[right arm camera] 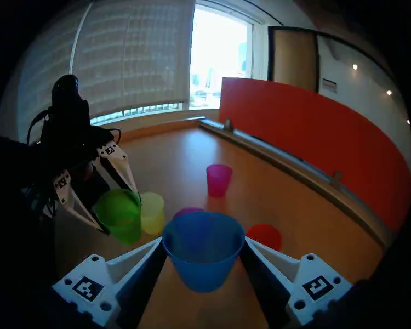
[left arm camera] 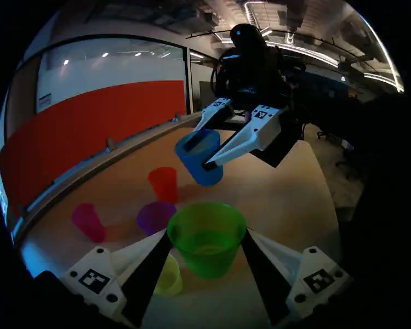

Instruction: Pour water

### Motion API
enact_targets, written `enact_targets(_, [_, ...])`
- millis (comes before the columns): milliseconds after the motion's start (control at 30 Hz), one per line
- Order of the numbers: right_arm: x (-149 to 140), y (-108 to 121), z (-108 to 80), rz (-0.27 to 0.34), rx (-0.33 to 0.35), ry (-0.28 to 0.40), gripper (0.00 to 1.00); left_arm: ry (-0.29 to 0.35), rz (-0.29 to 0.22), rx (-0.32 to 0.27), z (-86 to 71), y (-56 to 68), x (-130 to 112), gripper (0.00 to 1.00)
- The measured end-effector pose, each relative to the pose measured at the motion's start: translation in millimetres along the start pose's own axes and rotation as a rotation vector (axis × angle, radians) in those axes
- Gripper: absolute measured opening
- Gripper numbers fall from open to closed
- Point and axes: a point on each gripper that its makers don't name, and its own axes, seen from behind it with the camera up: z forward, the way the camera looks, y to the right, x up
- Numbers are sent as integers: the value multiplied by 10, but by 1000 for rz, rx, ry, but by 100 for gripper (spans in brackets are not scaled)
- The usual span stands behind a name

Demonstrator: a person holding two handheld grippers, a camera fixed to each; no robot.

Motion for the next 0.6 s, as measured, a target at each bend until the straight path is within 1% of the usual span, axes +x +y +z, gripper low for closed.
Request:
enact_targets(367, [-323,-42,110,-10,38,-105,90,-123,55,-37,98,55,-187,87])
enact_targets(467, [-396,-64,148,-19,48,-128,90,-142,64,-46,126,71,-201,87])
enact_targets(600, [-474,-87,192,-18,58,-149,90,-164,65,-63,177,101,-240,87])
